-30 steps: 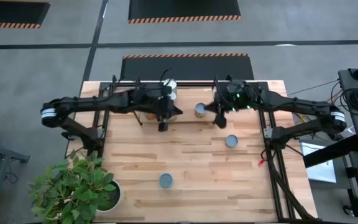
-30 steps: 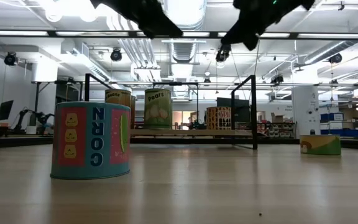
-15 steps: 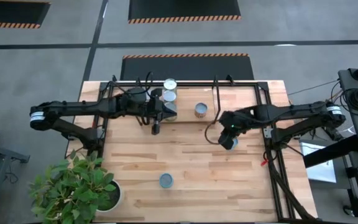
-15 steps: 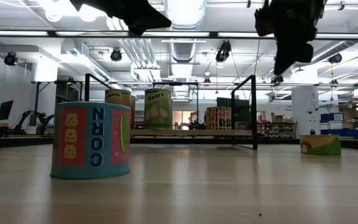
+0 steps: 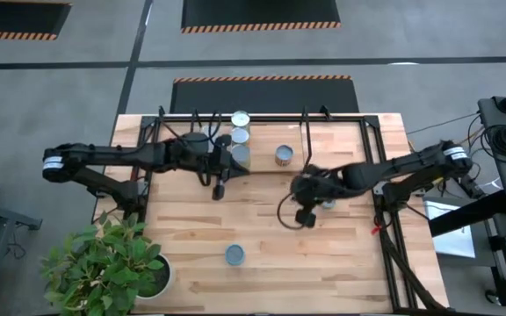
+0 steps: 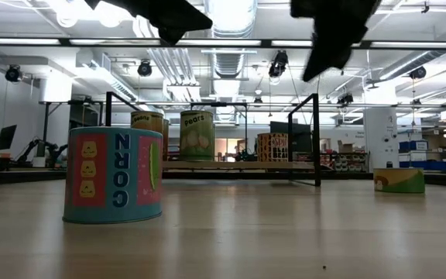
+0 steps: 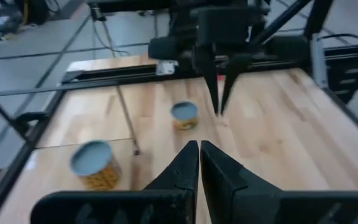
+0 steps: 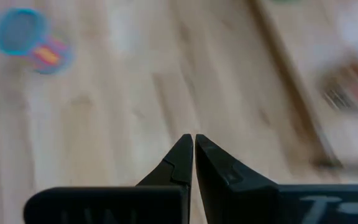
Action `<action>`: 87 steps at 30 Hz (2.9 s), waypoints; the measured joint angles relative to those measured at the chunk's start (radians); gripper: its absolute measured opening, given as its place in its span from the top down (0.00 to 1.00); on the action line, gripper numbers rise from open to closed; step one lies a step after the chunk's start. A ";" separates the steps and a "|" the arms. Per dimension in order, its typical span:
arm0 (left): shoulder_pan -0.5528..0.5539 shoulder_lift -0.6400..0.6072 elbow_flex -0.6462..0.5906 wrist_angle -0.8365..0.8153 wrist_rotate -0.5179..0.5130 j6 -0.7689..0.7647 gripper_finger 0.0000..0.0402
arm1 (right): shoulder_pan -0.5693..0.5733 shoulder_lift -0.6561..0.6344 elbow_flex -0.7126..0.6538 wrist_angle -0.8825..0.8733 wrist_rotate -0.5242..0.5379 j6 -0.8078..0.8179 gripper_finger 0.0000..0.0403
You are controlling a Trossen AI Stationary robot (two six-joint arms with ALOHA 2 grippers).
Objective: Pick and place cans onto a shelf
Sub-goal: Put the small blue canned corn on the shelf aligned with the other small yellow canned bean
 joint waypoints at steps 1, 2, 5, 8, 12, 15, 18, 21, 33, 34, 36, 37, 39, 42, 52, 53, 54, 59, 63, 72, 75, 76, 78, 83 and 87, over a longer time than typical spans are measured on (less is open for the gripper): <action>-0.011 0.000 0.000 0.000 0.000 -0.010 1.00 | 0.016 0.015 -0.012 0.061 -0.001 -0.037 0.98; -0.022 -0.001 0.000 0.000 0.000 -0.019 1.00 | 0.032 0.032 -0.021 0.113 0.000 -0.068 0.98; -0.058 -0.005 0.000 0.000 0.000 -0.048 1.00 | 0.077 0.096 -0.031 0.231 -0.001 -0.156 0.98; -0.096 -0.005 0.000 0.000 0.000 -0.073 1.00 | 0.113 0.167 -0.027 0.344 -0.002 -0.219 0.98; -0.134 -0.006 0.000 0.010 0.001 -0.085 1.00 | 0.139 0.265 0.008 0.439 -0.003 -0.282 0.98; -0.145 -0.017 0.000 0.018 0.002 -0.115 1.00 | 0.146 0.337 0.059 0.448 -0.003 -0.315 0.95; -0.146 -0.028 0.000 0.011 0.001 -0.120 1.00 | 0.146 0.406 0.112 0.447 -0.003 -0.314 0.89; -0.146 -0.038 0.000 0.011 0.001 -0.120 1.00 | 0.146 0.466 0.162 0.435 -0.003 -0.314 0.79; -0.146 -0.120 0.000 0.003 0.001 -0.153 1.00 | 0.145 0.613 0.270 0.419 -0.060 -0.312 0.24; -0.146 -0.126 0.000 0.003 0.001 -0.153 1.00 | 0.145 0.621 0.270 0.433 -0.083 -0.312 0.20; -0.146 -0.134 0.000 0.005 0.001 -0.153 1.00 | 0.145 0.643 0.270 0.472 -0.122 -0.312 0.14; -0.146 -0.137 0.000 0.010 0.001 -0.153 1.00 | 0.145 0.655 0.270 0.486 -0.136 -0.313 0.12; -0.146 -0.140 0.000 0.010 0.001 -0.152 1.00 | 0.145 0.680 0.270 0.529 -0.148 -0.316 0.09; -0.146 -0.140 0.000 0.010 0.001 -0.152 1.00 | 0.145 0.711 0.270 0.599 -0.167 -0.324 0.09; -0.146 -0.136 0.000 0.016 0.001 -0.150 1.00 | 0.129 0.739 0.272 0.774 -0.197 -0.346 0.09; -0.146 -0.136 0.000 0.016 0.001 -0.150 1.00 | 0.125 0.746 0.272 0.793 -0.203 -0.342 0.09; -0.146 -0.137 0.000 0.018 0.001 -0.150 1.00 | 0.123 0.752 0.272 0.801 -0.214 -0.337 0.09; -0.146 -0.137 0.000 0.022 0.001 -0.150 1.00 | 0.116 0.779 0.271 0.827 -0.243 -0.320 0.14; -0.146 -0.137 0.000 0.022 0.001 -0.150 1.00 | 0.112 0.770 0.270 0.829 -0.245 -0.315 0.24; -0.146 -0.141 0.000 0.026 0.000 -0.141 1.00 | 0.081 0.564 0.270 0.597 -0.237 -0.372 0.32; -0.146 -0.144 0.000 0.025 0.000 -0.138 1.00 | 0.052 0.459 0.270 0.486 -0.218 -0.375 0.29; -0.146 -0.146 0.000 0.028 0.000 -0.137 1.00 | 0.041 0.423 0.270 0.444 -0.195 -0.376 0.28; -0.146 -0.152 0.000 0.027 0.000 -0.137 1.00 | 0.015 0.356 0.270 0.363 -0.118 -0.377 0.28; -0.146 -0.154 0.000 0.027 0.000 -0.125 1.00 | -0.099 0.236 0.270 0.205 0.060 -0.345 0.29; -0.146 -0.153 0.000 0.033 0.000 -0.104 1.00 | -0.228 0.202 0.293 0.112 0.054 -0.314 0.29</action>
